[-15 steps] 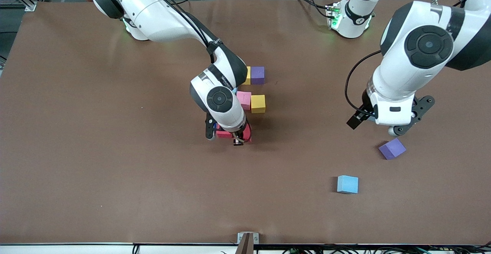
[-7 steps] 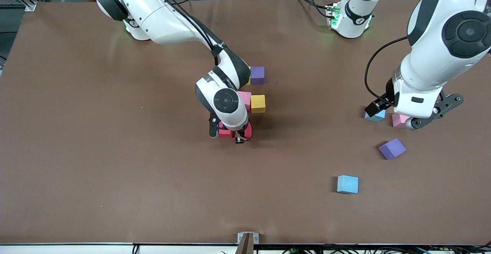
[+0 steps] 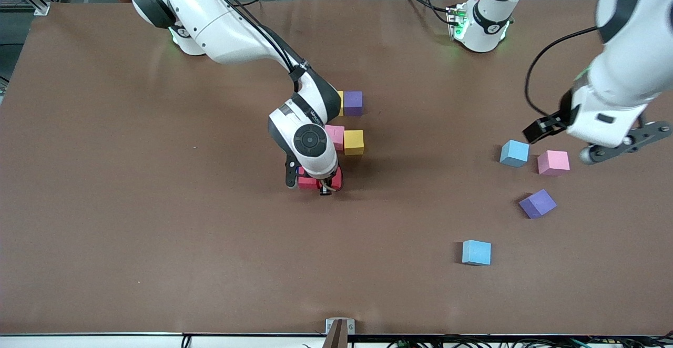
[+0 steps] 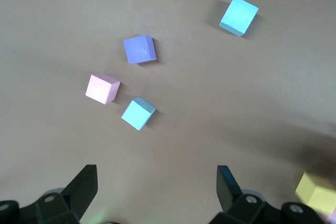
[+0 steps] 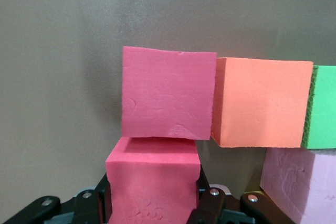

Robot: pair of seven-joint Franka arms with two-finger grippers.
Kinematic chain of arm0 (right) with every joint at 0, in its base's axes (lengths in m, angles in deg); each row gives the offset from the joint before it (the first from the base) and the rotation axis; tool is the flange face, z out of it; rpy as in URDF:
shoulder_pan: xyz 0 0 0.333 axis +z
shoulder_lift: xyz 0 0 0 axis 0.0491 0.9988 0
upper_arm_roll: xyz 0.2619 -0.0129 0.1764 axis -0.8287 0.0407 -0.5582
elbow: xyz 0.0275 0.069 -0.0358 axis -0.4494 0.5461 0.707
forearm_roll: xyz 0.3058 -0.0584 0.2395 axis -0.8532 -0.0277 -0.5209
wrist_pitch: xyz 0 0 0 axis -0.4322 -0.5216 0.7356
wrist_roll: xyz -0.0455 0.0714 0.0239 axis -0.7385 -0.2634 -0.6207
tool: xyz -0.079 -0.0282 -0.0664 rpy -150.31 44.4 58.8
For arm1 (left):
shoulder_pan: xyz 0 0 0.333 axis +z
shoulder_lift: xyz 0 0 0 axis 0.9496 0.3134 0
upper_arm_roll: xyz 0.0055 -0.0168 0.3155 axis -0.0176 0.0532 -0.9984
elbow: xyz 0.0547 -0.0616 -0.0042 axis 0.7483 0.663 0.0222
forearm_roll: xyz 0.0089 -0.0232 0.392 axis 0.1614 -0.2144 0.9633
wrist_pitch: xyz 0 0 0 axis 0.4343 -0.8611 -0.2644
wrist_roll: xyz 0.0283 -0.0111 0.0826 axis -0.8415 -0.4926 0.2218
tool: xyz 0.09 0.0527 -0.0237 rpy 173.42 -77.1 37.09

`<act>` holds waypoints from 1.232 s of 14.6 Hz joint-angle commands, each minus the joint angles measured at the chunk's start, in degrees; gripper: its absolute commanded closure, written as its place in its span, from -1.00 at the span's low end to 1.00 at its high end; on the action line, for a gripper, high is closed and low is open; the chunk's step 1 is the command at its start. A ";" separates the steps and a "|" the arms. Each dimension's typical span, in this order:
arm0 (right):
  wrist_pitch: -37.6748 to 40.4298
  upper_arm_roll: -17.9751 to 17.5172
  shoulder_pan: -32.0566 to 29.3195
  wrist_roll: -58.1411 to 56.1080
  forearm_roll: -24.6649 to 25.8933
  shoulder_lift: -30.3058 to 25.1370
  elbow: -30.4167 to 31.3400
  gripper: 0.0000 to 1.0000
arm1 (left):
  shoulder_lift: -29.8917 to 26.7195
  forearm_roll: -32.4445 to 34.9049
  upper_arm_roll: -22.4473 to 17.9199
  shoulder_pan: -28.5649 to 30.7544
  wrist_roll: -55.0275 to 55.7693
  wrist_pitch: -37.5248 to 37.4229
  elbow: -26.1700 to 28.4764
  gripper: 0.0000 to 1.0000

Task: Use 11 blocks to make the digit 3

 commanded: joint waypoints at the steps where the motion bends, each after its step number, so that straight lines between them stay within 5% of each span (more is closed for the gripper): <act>1: -0.93 0.46 0.89 1.40 0.84 -1.90 2.79 0.99 | -5.23 -2.29 -5.25 -0.83 -9.37 -0.42 3.70 -1.00; 8: -2.95 0.46 0.98 2.98 2.69 -2.51 5.51 0.99 | -11.91 -2.56 -12.90 -3.73 -21.08 -1.03 9.86 -1.00; 18: -2.34 1.25 0.89 3.94 2.78 -3.48 5.51 0.99 | -10.43 -5.28 -13.09 -4.00 -20.73 -1.47 9.07 -1.00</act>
